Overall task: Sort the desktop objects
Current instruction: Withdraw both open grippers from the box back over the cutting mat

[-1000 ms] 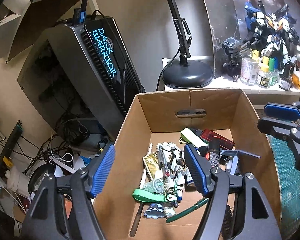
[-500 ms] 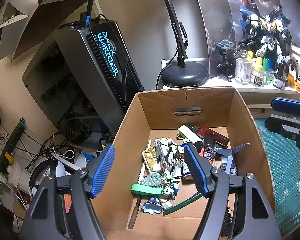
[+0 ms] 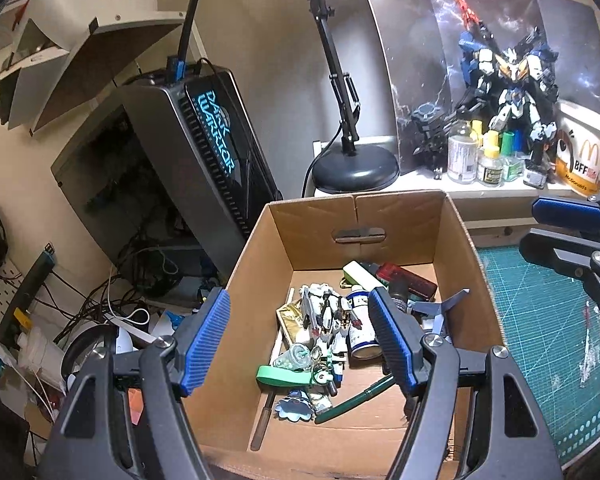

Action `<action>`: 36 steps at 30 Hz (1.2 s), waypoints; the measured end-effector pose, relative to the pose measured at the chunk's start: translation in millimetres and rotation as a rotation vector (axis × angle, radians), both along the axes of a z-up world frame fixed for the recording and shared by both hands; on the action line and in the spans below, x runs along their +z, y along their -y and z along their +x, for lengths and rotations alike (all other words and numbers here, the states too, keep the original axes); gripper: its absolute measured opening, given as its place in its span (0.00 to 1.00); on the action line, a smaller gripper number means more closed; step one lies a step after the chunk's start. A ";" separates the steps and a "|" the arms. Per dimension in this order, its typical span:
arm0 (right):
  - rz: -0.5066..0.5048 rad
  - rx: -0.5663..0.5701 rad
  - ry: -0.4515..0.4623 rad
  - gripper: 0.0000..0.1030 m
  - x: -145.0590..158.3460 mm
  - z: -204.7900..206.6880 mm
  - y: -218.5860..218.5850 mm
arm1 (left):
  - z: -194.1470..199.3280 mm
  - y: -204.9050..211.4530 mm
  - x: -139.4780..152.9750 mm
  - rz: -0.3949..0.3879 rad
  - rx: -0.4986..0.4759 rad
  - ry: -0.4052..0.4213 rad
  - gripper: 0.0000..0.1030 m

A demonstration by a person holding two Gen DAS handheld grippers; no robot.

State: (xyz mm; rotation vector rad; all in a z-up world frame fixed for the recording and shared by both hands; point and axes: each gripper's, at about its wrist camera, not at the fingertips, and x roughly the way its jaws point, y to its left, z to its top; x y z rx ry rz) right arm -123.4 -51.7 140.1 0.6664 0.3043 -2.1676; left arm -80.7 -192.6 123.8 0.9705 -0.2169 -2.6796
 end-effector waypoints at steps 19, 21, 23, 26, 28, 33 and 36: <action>-0.094 -0.015 -0.189 0.11 47.8 70.5 -48.5 | 63.5 -43.2 48.3 -0.049 -0.047 -0.263 0.70; -0.102 -0.017 -0.203 0.11 50.3 79.6 -54.9 | 72.0 -49.2 51.9 -0.053 -0.058 -0.290 0.70; -0.107 -0.020 -0.216 0.11 52.2 87.9 -62.2 | 80.1 -55.2 55.1 -0.051 -0.078 -0.314 0.70; -0.138 -0.006 -0.207 0.11 54.4 96.2 -75.5 | 89.0 -64.6 57.3 -0.054 -0.102 -0.337 0.69; -0.158 0.002 -0.195 0.11 54.7 99.7 -84.0 | 93.8 -71.1 56.9 -0.056 -0.118 -0.346 0.63; -0.167 -0.054 -0.227 0.11 52.6 108.5 -106.1 | 101.3 -83.0 55.2 -0.032 -0.157 -0.356 0.34; -0.175 -0.095 -0.254 0.11 49.4 112.0 -119.3 | 105.3 -89.3 52.0 -0.025 -0.171 -0.366 0.24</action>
